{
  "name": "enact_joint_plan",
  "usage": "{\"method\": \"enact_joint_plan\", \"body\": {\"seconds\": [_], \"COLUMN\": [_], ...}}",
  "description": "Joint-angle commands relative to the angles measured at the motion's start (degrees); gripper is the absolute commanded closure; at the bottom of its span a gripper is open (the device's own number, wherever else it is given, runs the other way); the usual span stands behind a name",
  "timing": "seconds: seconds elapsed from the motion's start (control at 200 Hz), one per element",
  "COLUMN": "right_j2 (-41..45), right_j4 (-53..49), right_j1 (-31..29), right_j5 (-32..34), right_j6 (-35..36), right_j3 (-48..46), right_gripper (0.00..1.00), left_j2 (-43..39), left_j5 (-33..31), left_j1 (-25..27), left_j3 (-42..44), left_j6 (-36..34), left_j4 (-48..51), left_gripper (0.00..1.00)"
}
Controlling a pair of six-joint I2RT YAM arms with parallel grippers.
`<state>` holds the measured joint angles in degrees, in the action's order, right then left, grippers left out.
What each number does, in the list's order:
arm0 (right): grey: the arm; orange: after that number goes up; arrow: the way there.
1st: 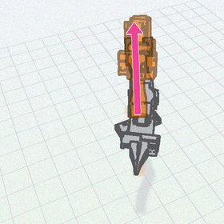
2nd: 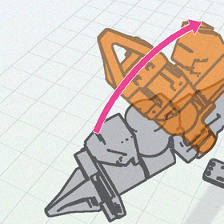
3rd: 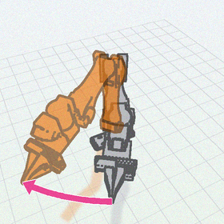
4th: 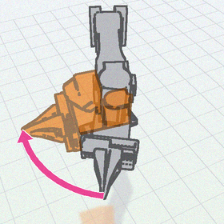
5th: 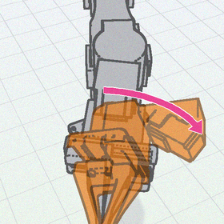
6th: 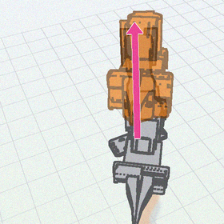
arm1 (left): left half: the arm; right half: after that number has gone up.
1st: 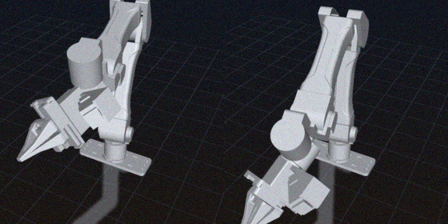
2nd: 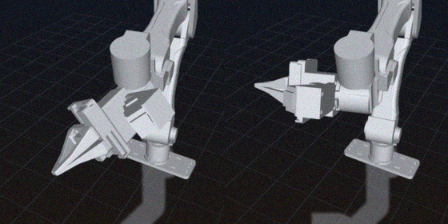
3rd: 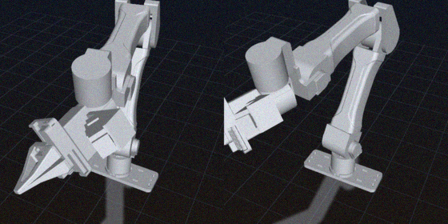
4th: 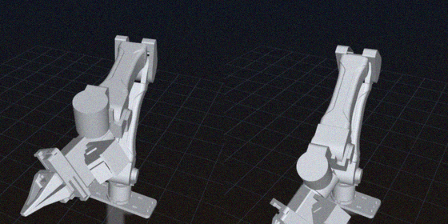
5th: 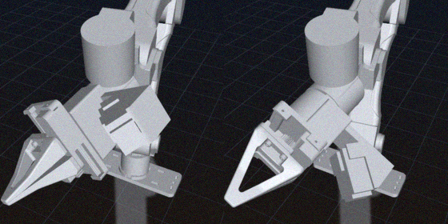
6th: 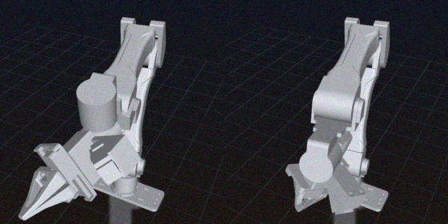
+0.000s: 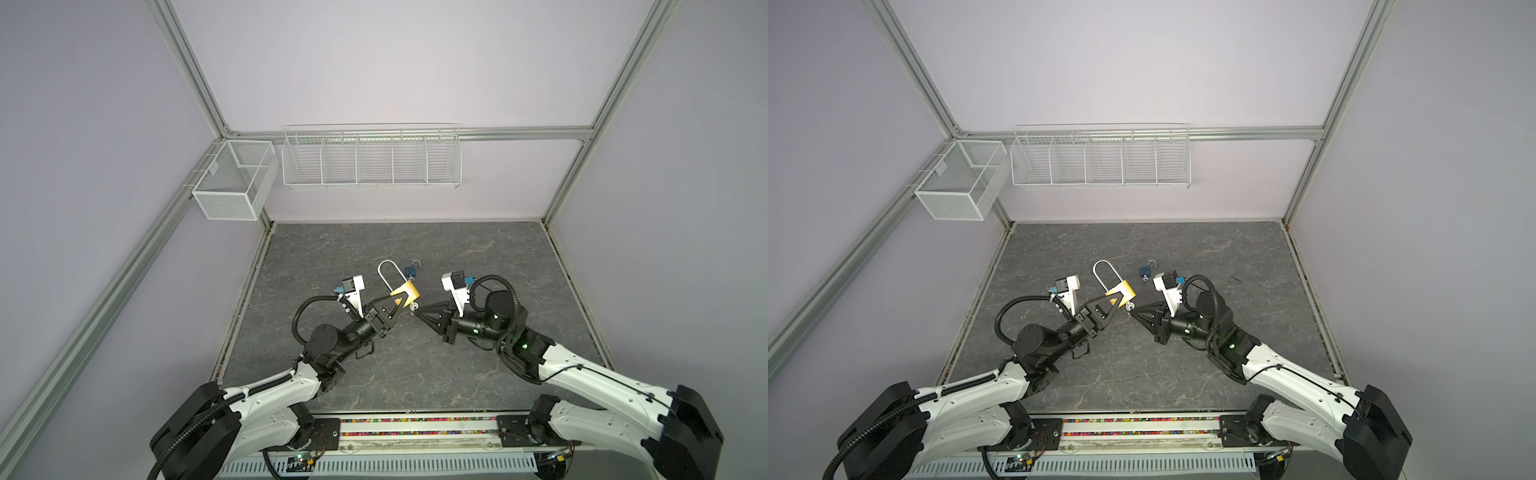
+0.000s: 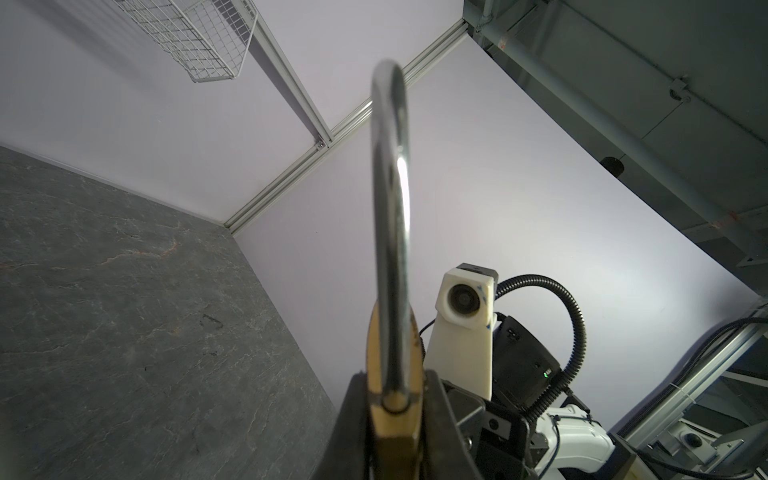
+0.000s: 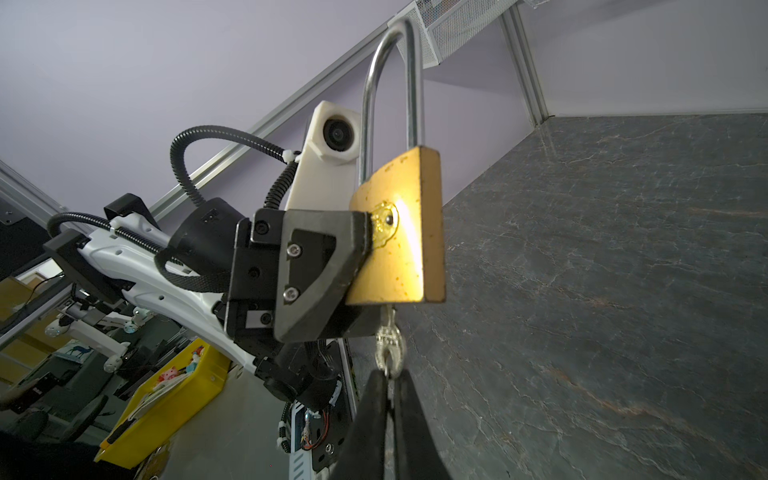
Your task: Unlock with the key
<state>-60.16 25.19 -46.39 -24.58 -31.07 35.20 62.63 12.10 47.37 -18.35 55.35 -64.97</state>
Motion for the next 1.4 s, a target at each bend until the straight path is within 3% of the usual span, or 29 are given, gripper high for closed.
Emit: {"method": "enact_joint_plan", "body": {"seconds": [0.0, 0.315, 0.685, 0.95, 1.135, 1.165, 1.215, 1.285, 1.32, 1.395], "right_j2": [-0.7, 0.4, 2.0, -0.2, -0.3, -0.1, 0.7, 1.9, 2.8, 4.7], "right_j4": [3.3, 5.1, 9.5, 11.4, 7.7, 7.0, 5.0, 1.0, -2.8, -8.5], "right_j1": [0.2, 1.2, 5.7, 6.3, 6.1, 6.1, 6.1, 6.1, 6.1, 6.1], "right_j5": [-1.4, -1.8, -2.5, -3.9, -3.3, -3.1, -2.0, -0.5, 0.8, 2.5], "right_j6": [-0.4, -1.7, -8.4, -9.7, -8.2, -7.9, -7.3, -5.7, -4.6, -2.0], "right_j3": [1.9, 1.8, -0.7, -0.2, 0.7, 0.6, 0.4, 0.5, 0.7, 0.8], "right_gripper": [0.93, 0.93, 0.94, 0.94, 0.92, 0.89, 0.71, 0.64, 0.55, 0.48], "left_j2": [0.5, 5.5, 7.3, 9.3, 10.2, 10.3, 10.1, 9.7, 9.3, 7.8], "left_j5": [3.8, 10.5, 8.0, 8.5, 3.8, 2.4, 0.4, -3.0, -4.8, -8.9], "left_j1": [0.3, 0.2, 0.2, 0.3, 0.3, 0.3, 0.3, 0.2, 0.0, -1.0], "left_j3": [-1.8, -3.0, 1.4, -0.4, -1.0, -1.0, -0.8, -0.6, -0.5, -0.6], "left_j6": [0.7, -1.7, -6.4, -4.2, -0.5, 0.6, 2.2, 5.0, 6.3, 13.1], "left_j4": [-4.9, -7.5, -7.6, -8.5, -8.5, -8.2, -6.8, -4.0, -1.8, 6.1], "left_gripper": [1.0, 1.0, 1.0, 1.0, 1.0, 1.0, 1.0, 1.0, 1.0, 1.0]}}
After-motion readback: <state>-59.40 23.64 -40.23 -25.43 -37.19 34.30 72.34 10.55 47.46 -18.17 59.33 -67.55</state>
